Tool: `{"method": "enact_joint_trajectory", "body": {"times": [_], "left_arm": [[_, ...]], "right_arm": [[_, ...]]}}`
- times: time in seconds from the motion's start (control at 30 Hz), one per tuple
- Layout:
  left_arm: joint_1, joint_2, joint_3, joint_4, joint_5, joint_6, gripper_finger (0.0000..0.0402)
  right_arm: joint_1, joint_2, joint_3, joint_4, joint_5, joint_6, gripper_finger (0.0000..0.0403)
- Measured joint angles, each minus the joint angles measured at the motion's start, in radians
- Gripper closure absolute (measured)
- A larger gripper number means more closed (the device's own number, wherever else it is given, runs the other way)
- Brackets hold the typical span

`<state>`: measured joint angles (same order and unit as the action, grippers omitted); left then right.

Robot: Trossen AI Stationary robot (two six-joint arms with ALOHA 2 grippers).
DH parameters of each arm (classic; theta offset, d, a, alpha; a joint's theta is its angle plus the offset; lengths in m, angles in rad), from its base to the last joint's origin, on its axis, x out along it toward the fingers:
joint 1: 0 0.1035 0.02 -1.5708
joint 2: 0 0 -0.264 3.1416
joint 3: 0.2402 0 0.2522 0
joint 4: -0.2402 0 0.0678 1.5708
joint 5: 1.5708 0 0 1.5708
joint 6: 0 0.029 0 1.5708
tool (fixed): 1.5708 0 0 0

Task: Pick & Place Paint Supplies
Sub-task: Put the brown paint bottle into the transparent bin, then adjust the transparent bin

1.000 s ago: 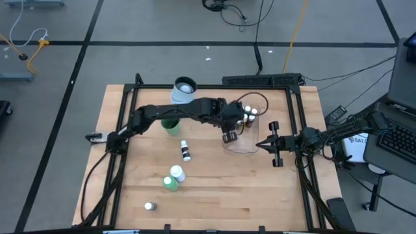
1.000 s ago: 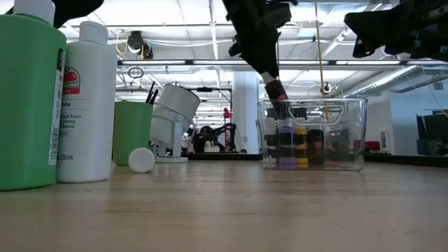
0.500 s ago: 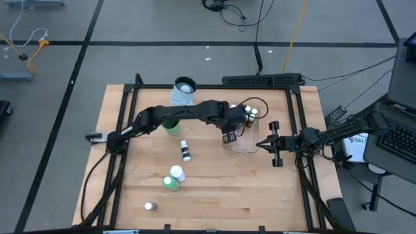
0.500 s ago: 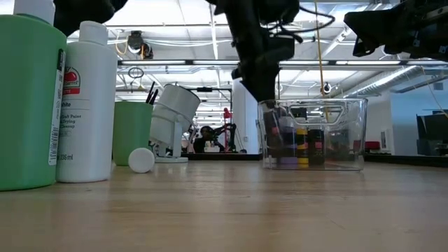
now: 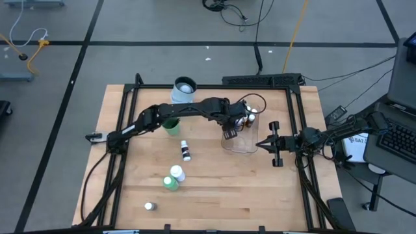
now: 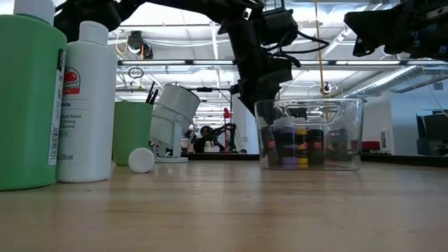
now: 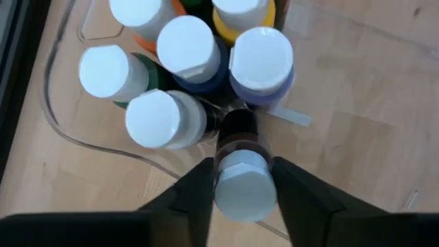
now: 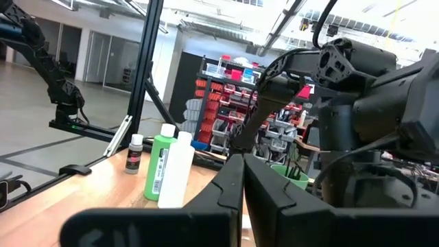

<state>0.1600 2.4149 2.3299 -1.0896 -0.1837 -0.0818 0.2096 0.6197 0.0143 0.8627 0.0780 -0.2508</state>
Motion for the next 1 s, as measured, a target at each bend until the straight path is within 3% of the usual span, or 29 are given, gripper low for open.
{"method": "enact_joint_trajectory", "body": {"times": [0.2, 0.47, 0.7, 0.87, 1.0], "left_arm": [[0.003, 0.001, 0.0, 0.008, -0.01, -0.024, 0.0174], [-0.011, -0.113, -0.001, -0.038, 0.0, 0.017, 0.0134], [-0.076, -0.332, 0.0, -0.245, -0.023, -0.1, 0.0131], [-0.209, -0.443, -0.011, -0.496, -0.274, -0.267, 0.0145], [-0.351, -0.636, -0.218, -0.395, -0.287, -0.294, 0.0199]], "right_arm": [[0.0, 0.0, 0.0, 0.0, 0.0, 0.001, 0.0397], [0.0, 0.0, 0.0, 0.0, 0.0, 0.0, 0.0397], [0.0, 0.0, 0.0, 0.0, 0.0, 0.001, 0.0397], [0.0, 0.0, 0.0, -0.007, 0.0, 0.003, 0.0397], [0.0, 0.002, 0.0, -0.01, 0.0, 0.025, 0.0397]]}}
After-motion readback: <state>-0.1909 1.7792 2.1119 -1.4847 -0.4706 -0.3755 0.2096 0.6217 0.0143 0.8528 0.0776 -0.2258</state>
